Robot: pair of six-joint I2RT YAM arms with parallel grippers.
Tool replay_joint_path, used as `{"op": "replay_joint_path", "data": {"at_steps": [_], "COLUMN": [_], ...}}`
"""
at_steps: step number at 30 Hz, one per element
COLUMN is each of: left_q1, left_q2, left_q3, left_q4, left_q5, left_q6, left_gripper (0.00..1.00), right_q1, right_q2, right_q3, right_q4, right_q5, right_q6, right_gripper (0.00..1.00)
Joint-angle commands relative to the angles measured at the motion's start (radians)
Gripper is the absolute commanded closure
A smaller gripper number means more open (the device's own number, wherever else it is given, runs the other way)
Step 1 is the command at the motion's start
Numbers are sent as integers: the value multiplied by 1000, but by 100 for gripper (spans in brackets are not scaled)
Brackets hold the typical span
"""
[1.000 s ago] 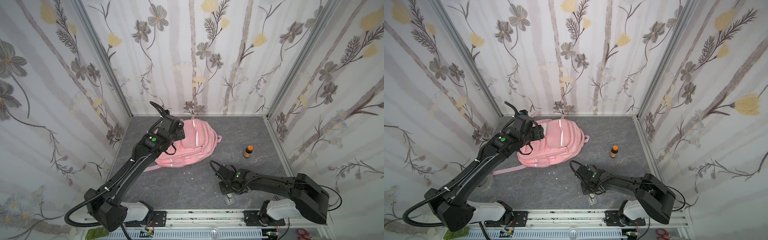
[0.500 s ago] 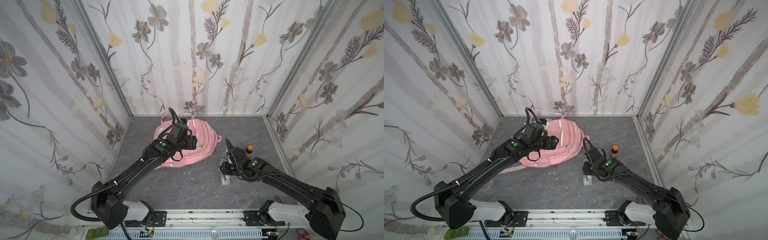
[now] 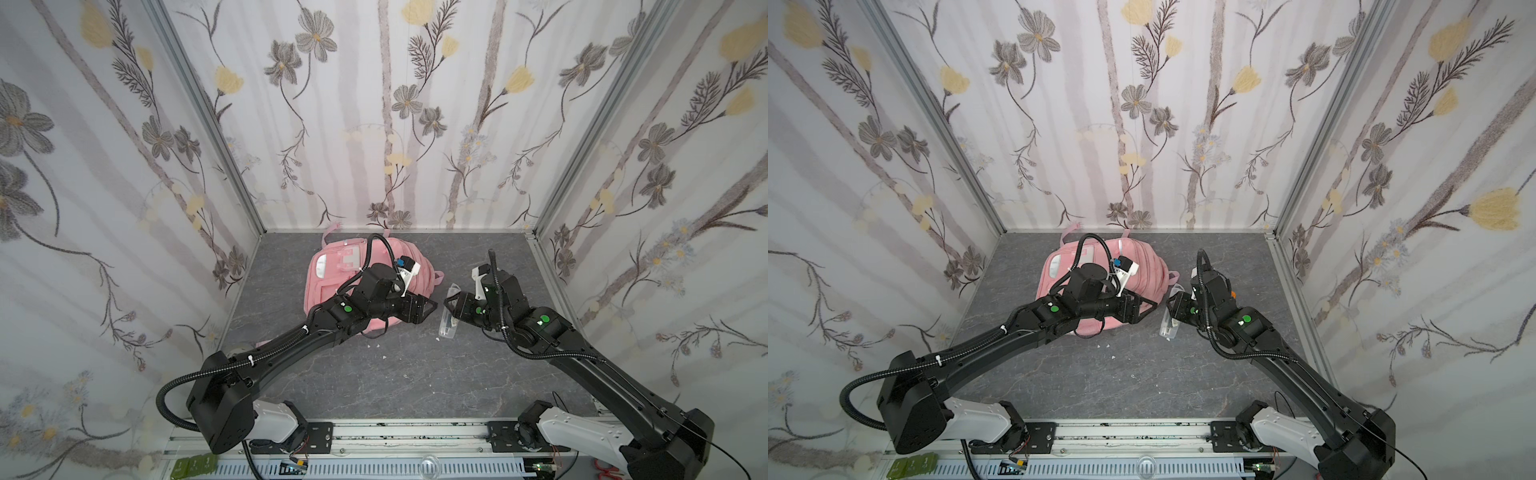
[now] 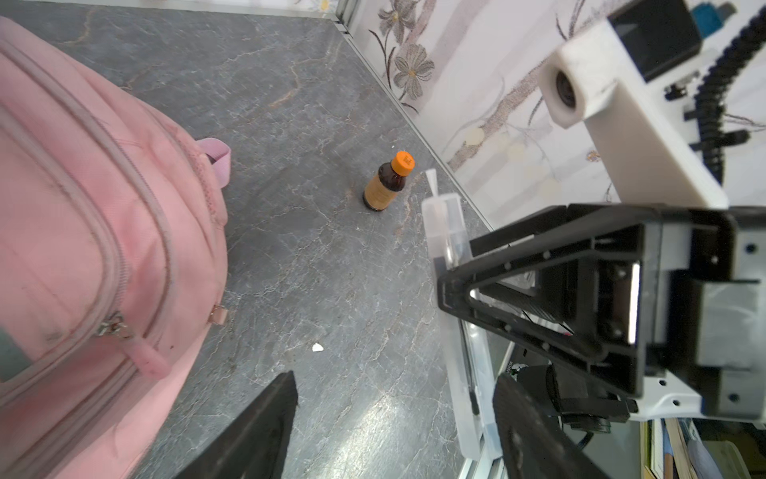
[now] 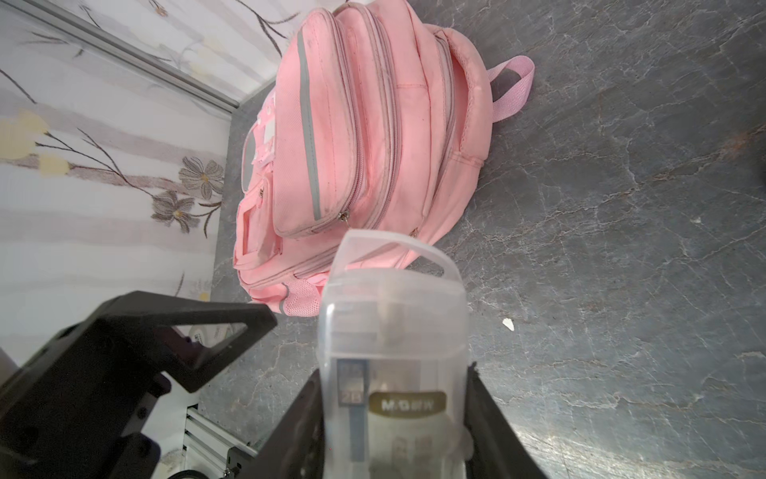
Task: Pack books, pencil case, and school supplies into a backpack
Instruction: Pick up the compass set from the bottom-center of the table.
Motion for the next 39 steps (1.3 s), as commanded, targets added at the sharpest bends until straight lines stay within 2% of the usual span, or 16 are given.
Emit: {"op": "replay_joint_path", "data": {"at_steps": [1,9,17,21,28,32,36,39], "left_q1": [-21,-50,-68,-73,-73,-73,-74,-73], "left_q2": [5,32,64,93,98,103,102,88], "left_q3": [-4,11,23,55,75,79,86,95], "left_q4": [42,42,27,12,28,41,42,34], "left_q5": [-5,38,70,99,103,129,130,70], "left_q6": [-20,-34,-40,-47,-91,-113,-119,-139], "left_gripper": [23,26,36,45,70,73,76,79], "right_q1": [1,7,21,27,31,31,30,30], "right_q2": [-10,-26,-45,-62,-86,-97,-102,-114], "right_q3": [10,3,-21,-48,-50,-30,-20,-6], "right_q4": [78,89,101,125,136,118,116,121], "right_q5": [-22,-8,-12,-11,11,21,13,20], "right_q6": [63,84,101,126,132,127,116,85], "right_gripper": [64,64,64,63,62,61,55,40]}}
